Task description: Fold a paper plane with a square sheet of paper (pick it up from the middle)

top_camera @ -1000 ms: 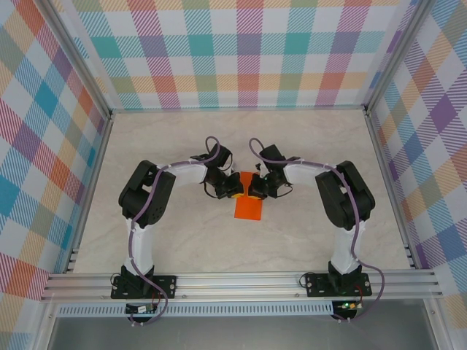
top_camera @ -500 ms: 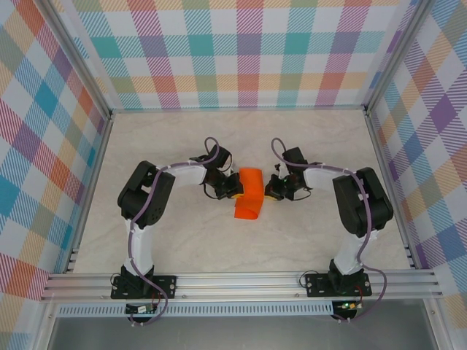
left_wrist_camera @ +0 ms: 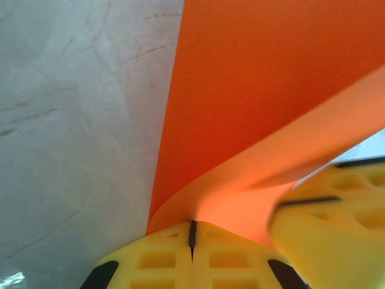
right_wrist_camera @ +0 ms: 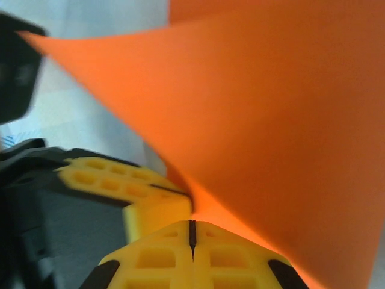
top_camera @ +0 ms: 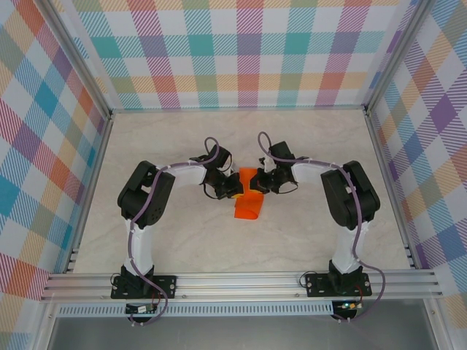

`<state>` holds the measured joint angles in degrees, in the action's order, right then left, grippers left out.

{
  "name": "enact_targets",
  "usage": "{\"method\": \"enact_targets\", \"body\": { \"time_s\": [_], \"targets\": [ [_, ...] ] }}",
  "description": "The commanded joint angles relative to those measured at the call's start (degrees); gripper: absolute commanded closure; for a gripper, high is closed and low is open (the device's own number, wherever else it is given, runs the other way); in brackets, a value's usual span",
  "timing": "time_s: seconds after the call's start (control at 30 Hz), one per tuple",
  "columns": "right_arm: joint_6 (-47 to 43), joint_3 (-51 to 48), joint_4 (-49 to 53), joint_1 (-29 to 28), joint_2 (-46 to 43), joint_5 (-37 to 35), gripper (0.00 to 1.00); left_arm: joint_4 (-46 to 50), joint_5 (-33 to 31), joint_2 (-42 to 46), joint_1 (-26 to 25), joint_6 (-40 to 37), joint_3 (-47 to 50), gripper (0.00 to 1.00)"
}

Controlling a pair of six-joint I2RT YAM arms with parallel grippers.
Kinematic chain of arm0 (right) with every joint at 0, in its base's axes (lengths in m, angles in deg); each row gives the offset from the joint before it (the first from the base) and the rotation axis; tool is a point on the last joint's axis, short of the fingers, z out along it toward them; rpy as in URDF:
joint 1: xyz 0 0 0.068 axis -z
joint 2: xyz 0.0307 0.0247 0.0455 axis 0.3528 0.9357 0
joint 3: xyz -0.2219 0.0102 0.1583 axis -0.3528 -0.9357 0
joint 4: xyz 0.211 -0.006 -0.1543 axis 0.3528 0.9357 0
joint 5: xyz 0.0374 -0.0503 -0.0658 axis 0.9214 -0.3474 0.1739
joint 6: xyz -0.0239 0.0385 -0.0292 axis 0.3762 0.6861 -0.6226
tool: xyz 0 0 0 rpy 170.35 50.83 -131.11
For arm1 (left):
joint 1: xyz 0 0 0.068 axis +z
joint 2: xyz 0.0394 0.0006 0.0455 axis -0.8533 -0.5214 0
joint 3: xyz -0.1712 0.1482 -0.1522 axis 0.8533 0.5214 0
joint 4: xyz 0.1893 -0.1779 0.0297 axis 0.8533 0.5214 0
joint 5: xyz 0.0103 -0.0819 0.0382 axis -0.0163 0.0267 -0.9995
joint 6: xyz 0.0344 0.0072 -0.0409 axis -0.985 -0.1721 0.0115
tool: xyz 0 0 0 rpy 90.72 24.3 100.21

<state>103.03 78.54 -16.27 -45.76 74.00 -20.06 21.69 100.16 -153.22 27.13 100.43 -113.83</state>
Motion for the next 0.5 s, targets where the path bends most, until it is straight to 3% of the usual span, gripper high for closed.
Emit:
{"method": "enact_targets", "body": {
  "time_s": [0.0, 0.3, 0.47],
  "targets": [
    [-0.3, 0.6, -1.2, 1.0, 1.6, 0.8, 1.0, 14.9, -13.7, -8.1, -0.6, 0.7, 6.2, 1.0],
    [0.1, -7.3, -5.8, 8.7, -1.2, -3.6, 1.0, 14.5, -13.8, -8.0, -0.6, 0.6, 7.7, 1.0],
    [0.6, -6.5, -6.1, 9.0, -5.6, -5.5, 1.0, 13.8, -13.6, -7.7, -0.6, 0.8, 8.1, 1.0]
  ]
}}
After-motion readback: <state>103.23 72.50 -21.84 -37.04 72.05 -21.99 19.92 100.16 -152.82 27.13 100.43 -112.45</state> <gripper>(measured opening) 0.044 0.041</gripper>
